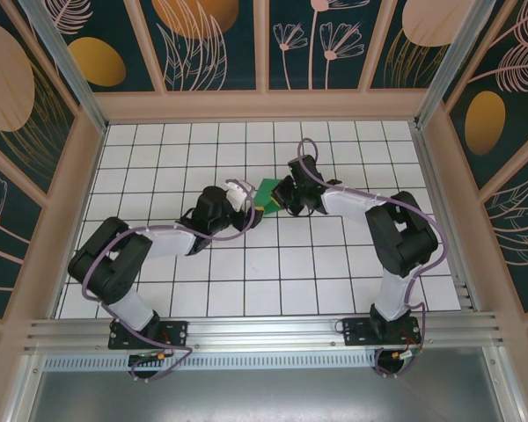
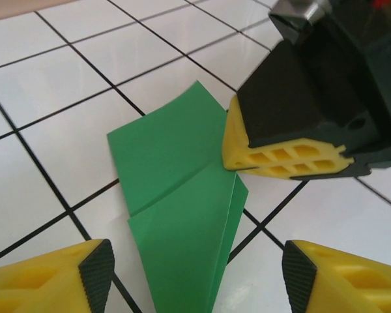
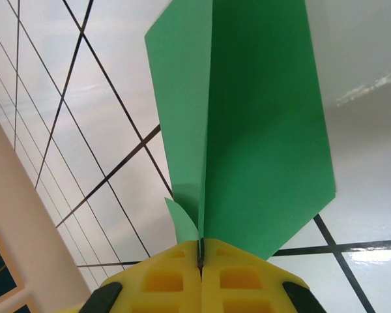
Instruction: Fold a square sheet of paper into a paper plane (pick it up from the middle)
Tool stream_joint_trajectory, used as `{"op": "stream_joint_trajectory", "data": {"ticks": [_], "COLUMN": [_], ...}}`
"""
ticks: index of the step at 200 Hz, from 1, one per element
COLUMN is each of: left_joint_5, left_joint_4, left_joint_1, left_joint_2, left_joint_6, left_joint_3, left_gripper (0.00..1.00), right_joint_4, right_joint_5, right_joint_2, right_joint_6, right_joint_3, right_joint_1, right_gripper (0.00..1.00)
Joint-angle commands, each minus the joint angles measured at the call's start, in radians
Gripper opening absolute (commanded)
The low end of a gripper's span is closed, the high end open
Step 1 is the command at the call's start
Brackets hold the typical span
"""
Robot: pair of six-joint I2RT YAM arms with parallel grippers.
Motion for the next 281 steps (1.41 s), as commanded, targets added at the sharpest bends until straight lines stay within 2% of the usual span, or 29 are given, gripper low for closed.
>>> {"op": "stream_joint_trajectory", "data": {"ticks": [1, 52, 105, 165, 202, 216, 238, 249, 260, 281], "left_joint_5": [0.063, 0.070, 0.041, 0.058, 0.053, 0.053, 0.059, 0.063, 0.068, 0.081], "left_joint_4": [0.068, 0.077, 0.097, 0.099, 0.100, 0.105, 0.144, 0.158, 0.165, 0.202], "left_joint_1": [0.001, 0.002, 0.002, 0.003, 0.002, 0.002, 0.003, 0.004, 0.004, 0.003], "left_joint_2": [0.040, 0.119, 0.150, 0.169, 0.170, 0.171, 0.175, 0.178, 0.182, 0.185], "left_joint_6": [0.112, 0.154, 0.143, 0.116, 0.111, 0.100, 0.051, 0.015, -0.028, -0.126], "left_joint_3": [0.027, 0.051, 0.060, 0.064, 0.058, 0.052, 0.027, 0.017, 0.012, -0.010], "left_gripper": [0.67, 0.57, 0.39, 0.35, 0.24, 0.21, 0.19, 0.19, 0.18, 0.17], "right_joint_4": [-0.060, -0.084, -0.095, -0.081, -0.089, -0.084, 0.010, 0.053, 0.084, 0.143], "right_joint_5": [-0.024, -0.050, -0.068, -0.106, -0.103, -0.109, -0.135, -0.132, -0.133, -0.147], "right_joint_2": [0.012, 0.009, 0.011, 0.035, 0.036, 0.032, -0.006, -0.035, -0.059, -0.096], "right_joint_6": [0.027, 0.031, 0.037, 0.044, 0.035, 0.002, -0.102, -0.152, -0.199, -0.287], "right_joint_3": [0.043, 0.057, 0.069, 0.076, 0.080, 0.081, 0.046, 0.017, -0.005, -0.071], "right_joint_1": [-0.008, -0.007, -0.008, -0.008, -0.008, -0.008, -0.008, -0.041, -0.054, -0.088], "right_gripper": [0.00, 0.00, 0.00, 0.00, 0.00, 0.09, 0.37, 0.47, 0.51, 0.52]}}
